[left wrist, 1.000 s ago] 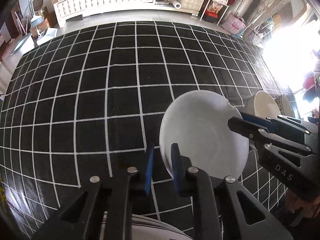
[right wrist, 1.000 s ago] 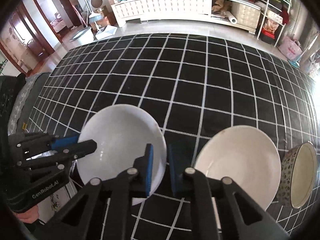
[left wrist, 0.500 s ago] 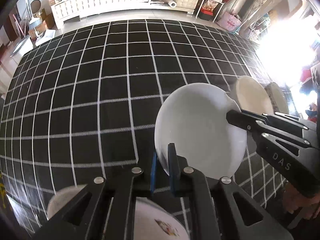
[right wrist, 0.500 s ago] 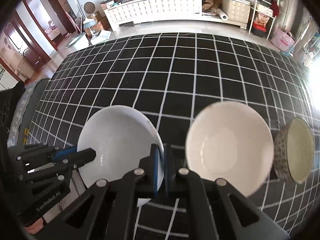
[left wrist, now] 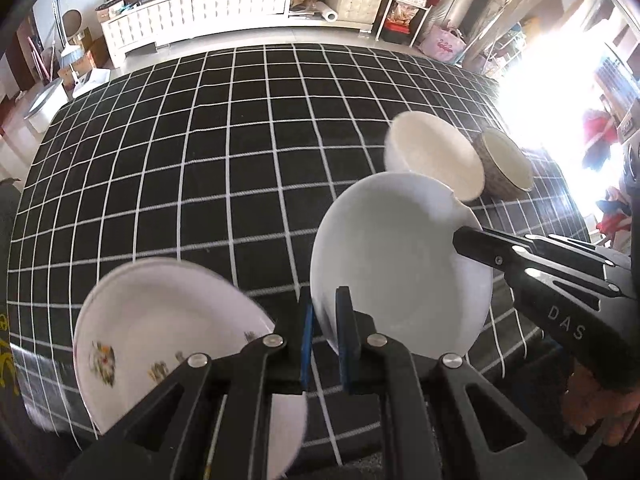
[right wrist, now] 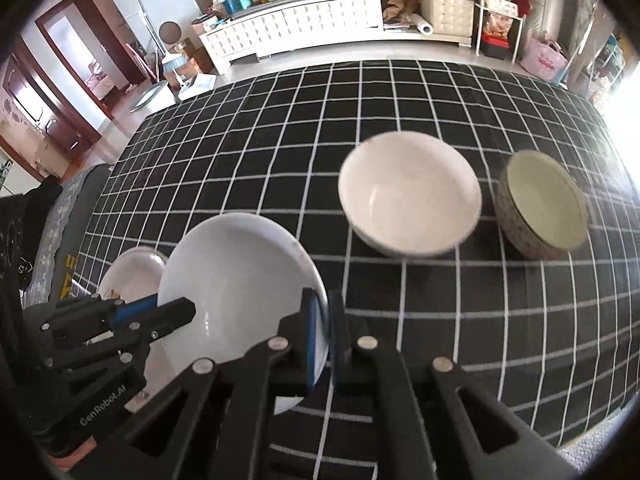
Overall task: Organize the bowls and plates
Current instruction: 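Carry the plain white bowl beside the plate stack and set it down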
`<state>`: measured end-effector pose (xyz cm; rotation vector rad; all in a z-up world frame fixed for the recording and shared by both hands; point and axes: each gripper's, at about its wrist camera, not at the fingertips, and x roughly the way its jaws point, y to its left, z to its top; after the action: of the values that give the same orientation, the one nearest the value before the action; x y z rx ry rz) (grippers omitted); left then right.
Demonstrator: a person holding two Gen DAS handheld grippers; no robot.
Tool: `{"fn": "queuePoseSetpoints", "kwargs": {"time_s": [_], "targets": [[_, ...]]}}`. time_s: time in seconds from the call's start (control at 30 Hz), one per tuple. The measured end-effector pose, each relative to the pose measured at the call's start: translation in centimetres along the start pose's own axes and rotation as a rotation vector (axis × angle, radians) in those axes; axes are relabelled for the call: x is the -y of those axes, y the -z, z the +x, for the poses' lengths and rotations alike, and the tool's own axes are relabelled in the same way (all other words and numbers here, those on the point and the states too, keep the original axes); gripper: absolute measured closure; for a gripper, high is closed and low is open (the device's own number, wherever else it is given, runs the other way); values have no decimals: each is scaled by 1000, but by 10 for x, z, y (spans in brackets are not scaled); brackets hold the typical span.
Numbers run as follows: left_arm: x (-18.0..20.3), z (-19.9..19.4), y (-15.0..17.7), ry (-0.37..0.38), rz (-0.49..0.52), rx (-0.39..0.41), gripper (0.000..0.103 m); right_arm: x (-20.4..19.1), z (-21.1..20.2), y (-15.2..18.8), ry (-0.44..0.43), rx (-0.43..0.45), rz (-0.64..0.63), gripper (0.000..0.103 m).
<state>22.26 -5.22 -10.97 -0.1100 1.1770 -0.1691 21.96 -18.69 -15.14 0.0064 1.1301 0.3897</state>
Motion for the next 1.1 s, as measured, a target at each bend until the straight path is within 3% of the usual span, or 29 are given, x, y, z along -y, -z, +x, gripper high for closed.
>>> {"fn": "queuePoseSetpoints", "kwargs": {"time_s": [0.53, 1.1], "targets": [[8, 19, 37, 3, -15, -56, 94, 0, 13, 47, 32, -79, 19, 95], [10, 36, 40, -3, -22, -85, 94, 9, 27, 50, 35, -112, 37, 94]]}}
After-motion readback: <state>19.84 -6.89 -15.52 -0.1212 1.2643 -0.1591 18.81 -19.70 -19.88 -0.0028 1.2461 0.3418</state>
